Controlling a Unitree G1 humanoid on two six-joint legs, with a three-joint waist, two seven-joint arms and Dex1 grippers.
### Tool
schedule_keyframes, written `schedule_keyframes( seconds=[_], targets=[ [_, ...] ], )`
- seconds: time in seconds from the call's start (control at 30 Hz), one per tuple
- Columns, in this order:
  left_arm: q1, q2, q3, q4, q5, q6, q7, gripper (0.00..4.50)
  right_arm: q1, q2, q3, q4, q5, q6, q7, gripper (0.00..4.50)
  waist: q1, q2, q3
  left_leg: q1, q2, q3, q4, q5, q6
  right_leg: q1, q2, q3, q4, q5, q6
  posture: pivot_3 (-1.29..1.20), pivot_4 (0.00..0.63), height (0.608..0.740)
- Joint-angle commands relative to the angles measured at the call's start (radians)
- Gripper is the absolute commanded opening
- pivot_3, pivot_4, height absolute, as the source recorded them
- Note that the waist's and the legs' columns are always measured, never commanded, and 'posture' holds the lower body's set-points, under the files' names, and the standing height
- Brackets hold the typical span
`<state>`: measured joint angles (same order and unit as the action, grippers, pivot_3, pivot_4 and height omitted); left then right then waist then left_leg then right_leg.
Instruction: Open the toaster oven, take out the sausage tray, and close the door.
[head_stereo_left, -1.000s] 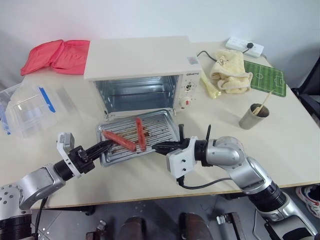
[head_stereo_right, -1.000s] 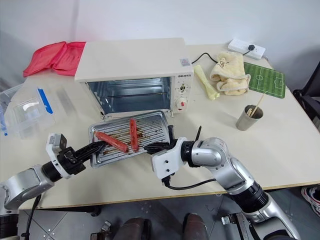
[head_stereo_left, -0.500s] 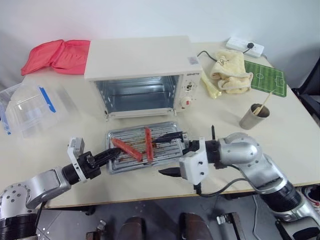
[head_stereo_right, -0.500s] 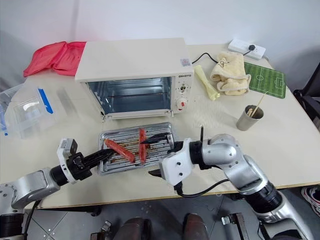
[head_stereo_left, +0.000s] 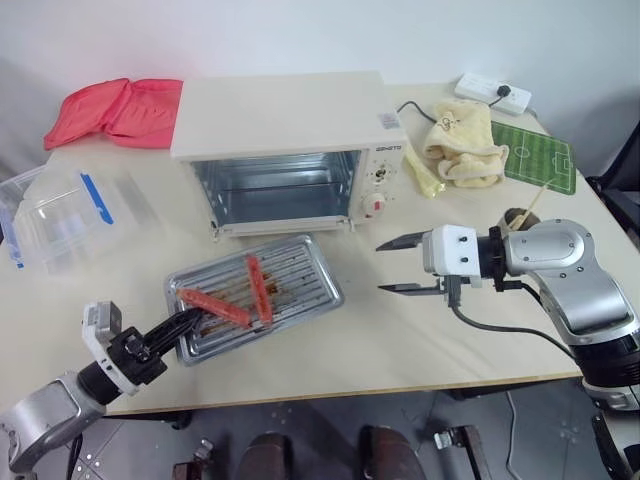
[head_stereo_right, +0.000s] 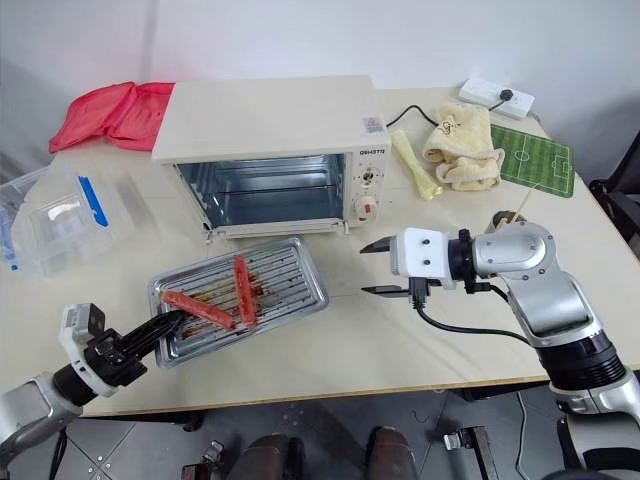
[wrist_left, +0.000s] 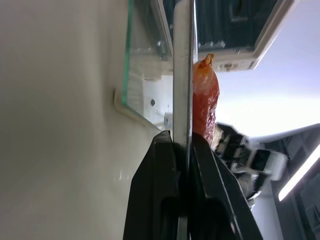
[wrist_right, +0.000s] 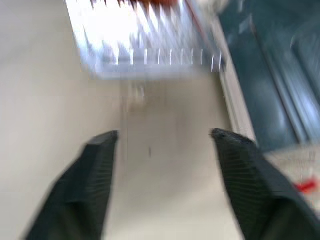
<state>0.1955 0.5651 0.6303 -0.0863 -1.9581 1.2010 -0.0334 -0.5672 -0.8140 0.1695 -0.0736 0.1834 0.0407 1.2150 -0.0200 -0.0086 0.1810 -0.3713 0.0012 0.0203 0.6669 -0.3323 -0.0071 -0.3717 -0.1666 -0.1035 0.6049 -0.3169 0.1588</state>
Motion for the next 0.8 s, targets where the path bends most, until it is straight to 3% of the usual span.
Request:
schedule_keyframes(
  seconds=[0.03, 0.17, 0.2, 0.47, 0.8],
  targets=[
    [0.044, -0.029, 0.052, -0.081, -0.014, -0.036, -0.016, 0.0, 0.017, 0.009, -0.002, 0.047, -0.02, -0.076, 0.011, 1.5, 0.0, 0.0, 0.0, 0.0, 0.0, 0.0, 0.0, 0.0, 0.0, 0.0, 0.0, 0.0, 0.0, 0.0, 0.0, 0.0, 0.15, 0.74],
    [0.142, -0.092, 0.095, -0.147, -0.014, -0.088, -0.012, 0.0, 0.004, 0.065, 0.027, 0.187, -0.07, -0.146, -0.023, 0.14, -0.005, 0.0, 0.0, 0.001, 0.0, 0.001, 0.0, 0.0, 0.0, 0.001, 0.0, 0.0, -0.002, 0.0, 0.0, 0.0, 0.15, 0.74],
    [0.155, -0.102, 0.097, -0.157, -0.014, -0.097, -0.01, 0.0, -0.002, 0.077, 0.029, 0.213, -0.081, -0.161, -0.032, 0.06, -0.006, 0.0, 0.0, 0.0, 0.0, 0.001, 0.0, 0.0, 0.0, 0.001, 0.0, 0.0, -0.003, 0.0, 0.0, 0.0, 0.15, 0.74],
    [0.334, -0.198, 0.191, -0.258, -0.014, -0.198, -0.02, 0.0, -0.025, 0.185, 0.067, 0.385, -0.123, -0.258, -0.04, 0.06, -0.006, 0.0, 0.0, 0.0, 0.001, 0.002, 0.0, 0.0, 0.0, 0.002, 0.0, 0.001, -0.006, 0.0, 0.0, 0.0, 0.15, 0.74],
    [0.373, -0.252, 0.313, -0.232, -0.014, -0.242, -0.009, 0.0, -0.066, 0.284, 0.083, 0.463, -0.14, -0.294, -0.054, 0.06, -0.001, 0.0, 0.0, 0.001, 0.001, 0.001, 0.001, 0.0, 0.001, 0.005, 0.0, 0.0, -0.01, 0.0, -0.001, 0.0, 0.15, 0.74]
  ],
)
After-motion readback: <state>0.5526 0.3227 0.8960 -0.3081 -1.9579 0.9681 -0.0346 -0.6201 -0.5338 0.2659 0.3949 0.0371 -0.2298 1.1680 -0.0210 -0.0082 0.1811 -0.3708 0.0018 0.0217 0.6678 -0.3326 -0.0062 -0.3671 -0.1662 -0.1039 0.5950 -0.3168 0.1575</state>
